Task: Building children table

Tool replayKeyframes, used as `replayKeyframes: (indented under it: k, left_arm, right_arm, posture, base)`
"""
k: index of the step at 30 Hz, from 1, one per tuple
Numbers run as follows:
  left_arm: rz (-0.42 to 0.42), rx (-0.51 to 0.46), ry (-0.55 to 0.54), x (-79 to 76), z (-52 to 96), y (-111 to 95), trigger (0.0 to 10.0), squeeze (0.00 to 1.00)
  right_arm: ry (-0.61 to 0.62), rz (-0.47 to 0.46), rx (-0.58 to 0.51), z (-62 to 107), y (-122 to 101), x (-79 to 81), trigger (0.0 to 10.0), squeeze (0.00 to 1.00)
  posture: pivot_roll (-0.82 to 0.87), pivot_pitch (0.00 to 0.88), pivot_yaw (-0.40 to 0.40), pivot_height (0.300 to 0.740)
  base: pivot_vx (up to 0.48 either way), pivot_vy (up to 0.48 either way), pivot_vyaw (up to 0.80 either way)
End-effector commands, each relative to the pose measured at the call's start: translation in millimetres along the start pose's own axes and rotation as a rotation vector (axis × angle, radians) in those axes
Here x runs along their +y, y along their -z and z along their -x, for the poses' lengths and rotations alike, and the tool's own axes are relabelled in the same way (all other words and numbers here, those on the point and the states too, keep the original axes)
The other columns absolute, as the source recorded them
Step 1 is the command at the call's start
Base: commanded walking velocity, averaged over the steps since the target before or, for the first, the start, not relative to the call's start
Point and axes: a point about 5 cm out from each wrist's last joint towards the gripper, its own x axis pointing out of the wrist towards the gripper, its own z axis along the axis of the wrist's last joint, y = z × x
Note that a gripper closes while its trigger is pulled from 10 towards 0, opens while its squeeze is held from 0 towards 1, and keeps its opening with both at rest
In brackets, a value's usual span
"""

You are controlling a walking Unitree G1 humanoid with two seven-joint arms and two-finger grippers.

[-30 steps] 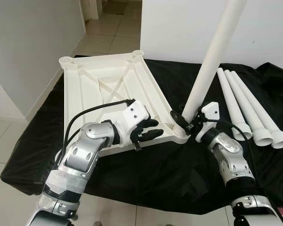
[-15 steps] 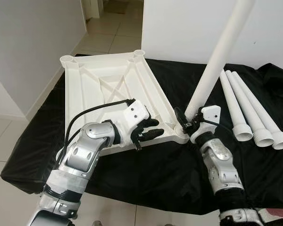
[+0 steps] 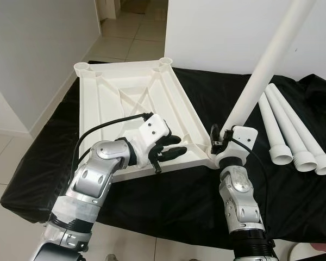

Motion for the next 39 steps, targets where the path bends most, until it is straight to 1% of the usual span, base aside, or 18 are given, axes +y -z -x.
replayKeyframes:
  k: [1, 4, 9, 13, 14, 18, 21, 22, 23, 24, 25, 26, 27, 28, 31, 33, 37, 39]
  left_arm:
    - [-0.002, -0.006, -0.095, 4.5, 0.1, -2, 10.0, 0.0]
    - [-0.005, -0.007, -0.09, 5.2, -0.6, -3, 10.0, 0.0]
    - [-0.006, -0.007, -0.089, 5.4, -0.8, -3, 10.0, 0.0]
    - [-0.005, -0.002, -0.086, 4.5, -0.5, -1, 10.0, 0.0]
    - [-0.004, 0.0, -0.084, 3.9, -0.5, -1, 10.0, 0.0]
    - [-0.004, 0.001, -0.082, 3.0, -0.2, 0, 10.0, 0.0]
    - [-0.003, 0.003, -0.084, 2.9, 0.6, 0, 10.0, 0.0]
    - [-0.001, 0.003, -0.084, 2.8, 0.9, 0, 10.0, 0.0]
    - [-0.001, 0.003, -0.084, 2.8, 0.9, 0, 10.0, 0.0]
    - [-0.001, 0.003, -0.084, 2.5, 0.8, 0, 10.0, 0.0]
    - [-0.001, 0.003, -0.084, 2.5, 0.8, 0, 10.0, 0.0]
    - [0.0, 0.003, -0.083, 2.1, 0.4, 0, 10.0, 0.0]
    - [0.0, 0.003, -0.083, 2.1, 0.4, 0, 10.0, 0.0]
    - [0.0, 0.001, -0.082, 2.1, 0.0, 0, 10.0, 0.0]
    - [0.0, 0.0, -0.081, 2.1, -0.3, 0, 10.0, 0.0]
    - [-0.006, 0.001, -0.068, 0.0, -3.1, 0, 10.0, 0.0]
    - [-0.006, 0.001, -0.067, -0.3, -3.7, 0, 10.0, 0.0]
    - [-0.006, -0.002, -0.063, -0.9, -4.9, -1, 10.0, 0.0]
  right_arm:
    - [0.069, -0.084, 0.077, 9.7, 14, -2.9, 10.0, 0.0]
    - [0.035, -0.09, 0.065, 11.0, 11, 0.5, 10.0, 0.0]
    - [0.035, -0.082, 0.063, 11.1, 10, 0.3, 10.0, 0.0]
    - [0.012, -0.036, 0.06, 9.9, 7, -2.3, 10.0, 0.0]
    - [-0.006, -0.02, 0.055, 9.0, 6, -4.7, 10.0, 1.0]
    - [-0.059, 0.0, 0.04, 9.1, 4, -7.8, 10.0, 1.0]
    - [-0.121, -0.001, 0.028, 10.0, 1, -11.4, 10.0, 1.0]
    - [-0.168, 0.006, 0.023, 10.2, 0, -12.1, 10.0, 1.0]
    - [-0.168, 0.006, 0.023, 10.2, 0, -12.1, 10.0, 1.0]
    - [-0.219, 0.008, 0.02, 10.2, -1, -13.0, 10.0, 1.0]
    - [-0.219, 0.008, 0.02, 10.2, -1, -13.0, 10.0, 1.0]
    - [-0.272, 0.029, 0.009, 9.5, -3, -15.0, 10.0, 0.0]
    - [-0.272, 0.029, 0.009, 9.5, -3, -15.0, 10.0, 0.0]
    - [-0.338, 0.038, 0.003, 6.1, -5, -18.8, 10.0, 0.0]
    - [-0.386, 0.047, 0.001, 2.7, -7, -22.1, 10.0, 0.0]
    - [-0.576, 0.133, 0.012, -6.8, -8, -27.3, 10.0, 0.0]
    - [-0.593, 0.135, 0.017, -8.7, -8, -28.5, 10.0, 0.0]
    - [-0.65, 0.153, 0.034, -15.1, -9, -29.8, 10.0, 0.0]
  posture:
    - [-0.07, 0.0, -0.011, 0.74]
    - [-0.07, 0.0, -0.01, 0.74]
    - [-0.07, 0.0, -0.009, 0.74]
    - [-0.07, 0.0, -0.007, 0.74]
    - [-0.07, 0.0, -0.009, 0.74]
    - [-0.07, 0.0, -0.011, 0.74]
    - [-0.07, 0.0, -0.012, 0.74]
    - [-0.07, 0.0, -0.012, 0.74]
    - [-0.07, 0.0, -0.012, 0.74]
    - [-0.07, 0.0, -0.011, 0.74]
    - [-0.07, 0.0, -0.011, 0.74]
    - [-0.07, 0.0, -0.011, 0.74]
    - [-0.07, 0.0, -0.011, 0.74]
    - [-0.07, 0.0, -0.011, 0.74]
    - [-0.07, 0.0, -0.011, 0.74]
    - [-0.08, 0.0, -0.003, 0.74]
    - [-0.08, 0.0, -0.003, 0.74]
    - [-0.08, 0.0, 0.005, 0.74]
  base:
    - [0.0, 0.0, 0.0]
    - [0.0, 0.0, 0.0]
    - [0.0, 0.0, 0.0]
    - [0.0, 0.0, 0.0]
    - [0.0, 0.0, 0.0]
    - [0.0, 0.0, 0.0]
    - [0.0, 0.0, 0.0]
    - [0.0, 0.0, 0.0]
    - [0.0, 0.0, 0.0]
    - [0.0, 0.0, 0.0]
    - [0.0, 0.0, 0.0]
    - [0.0, 0.0, 0.0]
    - [0.0, 0.0, 0.0]
    - [0.0, 0.0, 0.0]
    - [0.0, 0.0, 0.0]
    - [0.0, 0.0, 0.0]
    - [0.0, 0.0, 0.0]
    - [0.0, 0.0, 0.0]
